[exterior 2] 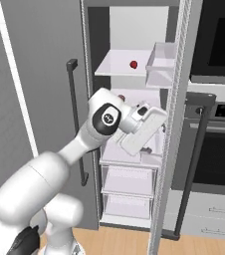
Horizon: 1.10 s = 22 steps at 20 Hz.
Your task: Take the strawberry from the fridge and place it on top of the pancake, located on the dining counter.
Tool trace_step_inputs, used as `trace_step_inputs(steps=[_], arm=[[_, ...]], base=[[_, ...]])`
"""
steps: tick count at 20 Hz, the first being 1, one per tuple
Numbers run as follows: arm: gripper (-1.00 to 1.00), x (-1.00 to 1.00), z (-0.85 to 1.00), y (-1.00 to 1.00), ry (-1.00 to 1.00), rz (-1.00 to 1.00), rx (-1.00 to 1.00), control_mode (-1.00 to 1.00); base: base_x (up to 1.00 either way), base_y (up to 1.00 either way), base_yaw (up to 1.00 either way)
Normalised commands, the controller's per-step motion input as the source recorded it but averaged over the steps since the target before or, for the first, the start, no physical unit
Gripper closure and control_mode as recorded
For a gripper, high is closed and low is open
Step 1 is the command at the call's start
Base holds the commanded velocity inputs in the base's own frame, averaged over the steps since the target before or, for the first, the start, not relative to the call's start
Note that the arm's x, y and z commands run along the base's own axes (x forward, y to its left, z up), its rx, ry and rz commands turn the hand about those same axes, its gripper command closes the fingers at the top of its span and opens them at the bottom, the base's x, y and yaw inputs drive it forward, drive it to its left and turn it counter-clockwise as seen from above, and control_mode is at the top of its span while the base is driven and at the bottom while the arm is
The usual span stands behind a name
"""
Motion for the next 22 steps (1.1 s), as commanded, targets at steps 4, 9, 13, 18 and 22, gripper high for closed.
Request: trace_step_inputs(steps=[4, 9, 13, 18, 22], arm=[[-1.00, -0.16, 0.07, 0.57, 0.00, 0.06, 0.00, -1.00], [-1.00, 0.26, 0.02, 1.00, 0.00, 0.01, 0.00, -1.00], [-1.00, 0.53, 0.00, 1.00, -0.13, -0.02, 0.14, -1.00], [-1.00, 0.15, -0.27, 1.00, -0.16, -0.03, 0.49, -1.00], [-1.00, 0.11, -0.67, 1.00, -0.15, -0.04, 0.89, -1.00]], base=[[0.00, 0.00, 0.00], [0.00, 0.00, 0.00], [0.00, 0.00, 0.00], [0.00, 0.00, 0.00], [0.00, 0.00, 0.00]])
